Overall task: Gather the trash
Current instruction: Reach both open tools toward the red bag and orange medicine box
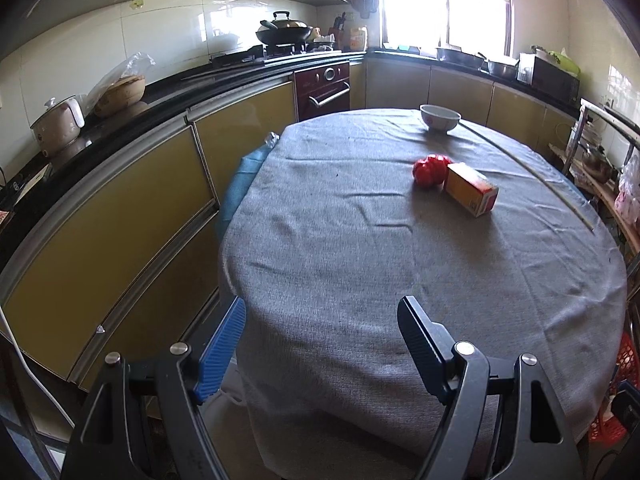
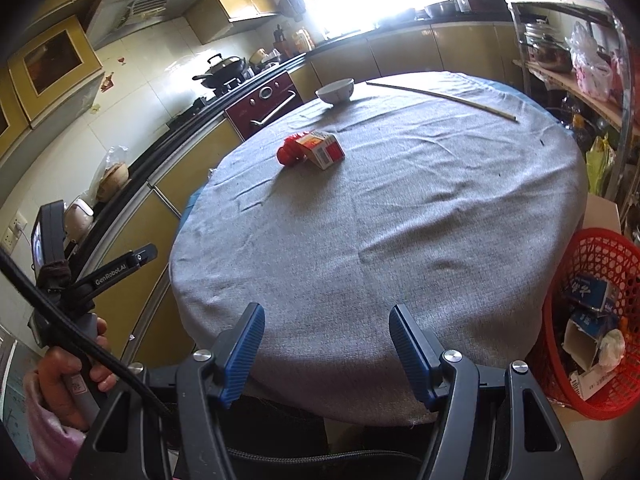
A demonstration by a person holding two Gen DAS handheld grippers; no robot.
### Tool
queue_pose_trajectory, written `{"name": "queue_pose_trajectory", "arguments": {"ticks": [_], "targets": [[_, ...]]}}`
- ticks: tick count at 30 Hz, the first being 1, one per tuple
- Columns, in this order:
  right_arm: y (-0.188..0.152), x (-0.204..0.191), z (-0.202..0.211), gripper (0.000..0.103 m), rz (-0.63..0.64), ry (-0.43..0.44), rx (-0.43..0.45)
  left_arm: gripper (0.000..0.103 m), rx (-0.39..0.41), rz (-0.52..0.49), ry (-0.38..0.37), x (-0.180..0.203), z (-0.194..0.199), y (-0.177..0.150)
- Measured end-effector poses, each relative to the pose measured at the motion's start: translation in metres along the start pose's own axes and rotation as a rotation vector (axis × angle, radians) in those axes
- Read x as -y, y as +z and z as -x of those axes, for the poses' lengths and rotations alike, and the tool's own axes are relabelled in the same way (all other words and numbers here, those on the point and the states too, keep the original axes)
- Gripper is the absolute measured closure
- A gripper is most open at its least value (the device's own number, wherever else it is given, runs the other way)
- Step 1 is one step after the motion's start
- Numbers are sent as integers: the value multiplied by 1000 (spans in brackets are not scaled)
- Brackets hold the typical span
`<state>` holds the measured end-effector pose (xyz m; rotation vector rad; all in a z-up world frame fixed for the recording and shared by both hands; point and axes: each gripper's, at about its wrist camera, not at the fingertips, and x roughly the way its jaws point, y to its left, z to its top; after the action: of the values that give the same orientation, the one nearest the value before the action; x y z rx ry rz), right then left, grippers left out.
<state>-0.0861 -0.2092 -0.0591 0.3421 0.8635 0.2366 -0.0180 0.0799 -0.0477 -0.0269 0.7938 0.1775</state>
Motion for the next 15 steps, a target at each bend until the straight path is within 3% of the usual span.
{"name": "queue_pose_trajectory", "arguments": {"ticks": [9,15], "targets": [[0,20,-21,34,-49,3,-72,24,-56,-15,-2,2,-26,-17],[3,27,-42,34,-62,22,-125,24,-9,-37,-56,6,-29,-19]]}}
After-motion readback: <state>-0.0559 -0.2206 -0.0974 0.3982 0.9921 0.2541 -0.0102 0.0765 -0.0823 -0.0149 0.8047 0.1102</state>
